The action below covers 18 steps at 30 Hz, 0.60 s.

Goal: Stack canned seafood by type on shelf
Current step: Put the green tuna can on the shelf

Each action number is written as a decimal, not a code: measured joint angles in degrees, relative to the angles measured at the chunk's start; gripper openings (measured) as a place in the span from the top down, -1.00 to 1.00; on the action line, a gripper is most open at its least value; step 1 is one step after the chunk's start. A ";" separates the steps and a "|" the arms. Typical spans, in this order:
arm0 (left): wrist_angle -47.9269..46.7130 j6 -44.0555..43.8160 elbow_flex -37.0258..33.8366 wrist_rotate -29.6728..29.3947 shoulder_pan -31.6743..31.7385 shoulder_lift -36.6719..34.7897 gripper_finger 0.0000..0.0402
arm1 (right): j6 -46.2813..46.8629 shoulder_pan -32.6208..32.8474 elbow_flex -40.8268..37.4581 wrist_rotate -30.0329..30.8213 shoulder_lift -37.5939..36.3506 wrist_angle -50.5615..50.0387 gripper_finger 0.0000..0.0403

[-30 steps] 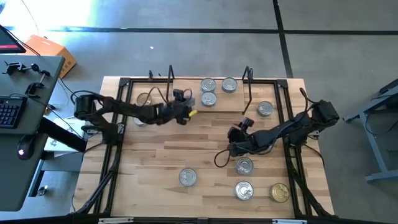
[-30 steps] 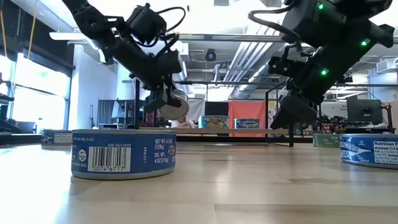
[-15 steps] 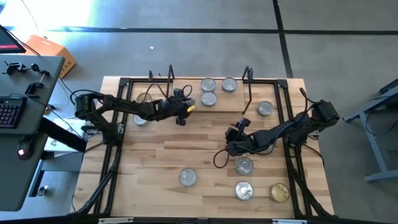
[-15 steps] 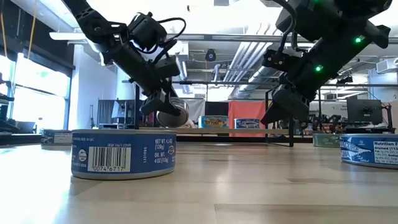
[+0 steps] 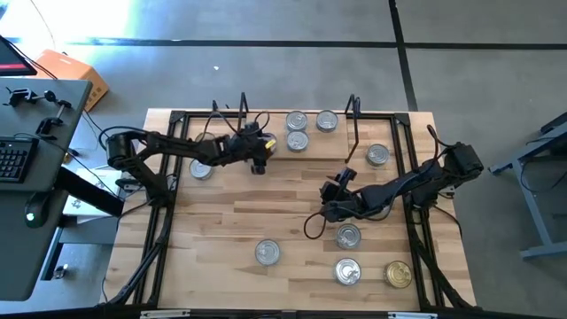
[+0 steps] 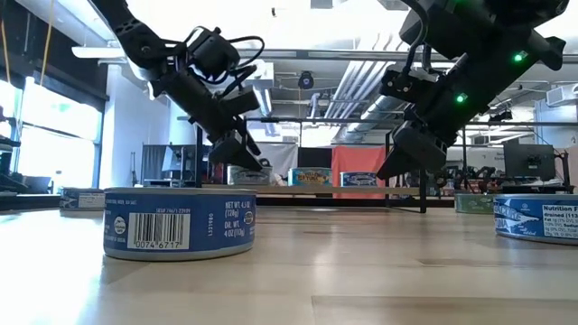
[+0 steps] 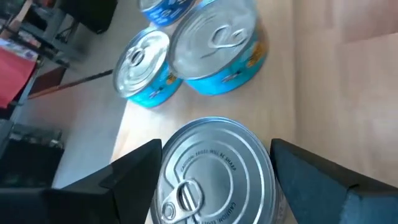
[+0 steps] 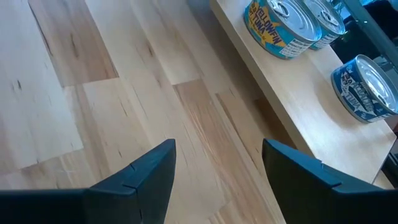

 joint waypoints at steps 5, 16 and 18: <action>-4.27 -1.35 1.94 -1.91 0.30 0.00 -0.45 | 0.01 0.00 0.00 0.00 0.00 0.05 -0.15; -10.94 -1.98 5.60 0.09 0.76 0.00 -0.02 | 0.02 0.00 0.00 0.00 0.00 0.80 -0.15; -10.80 0.12 5.60 0.08 0.99 0.00 0.03 | 0.00 0.00 0.00 -0.01 0.00 0.81 -0.15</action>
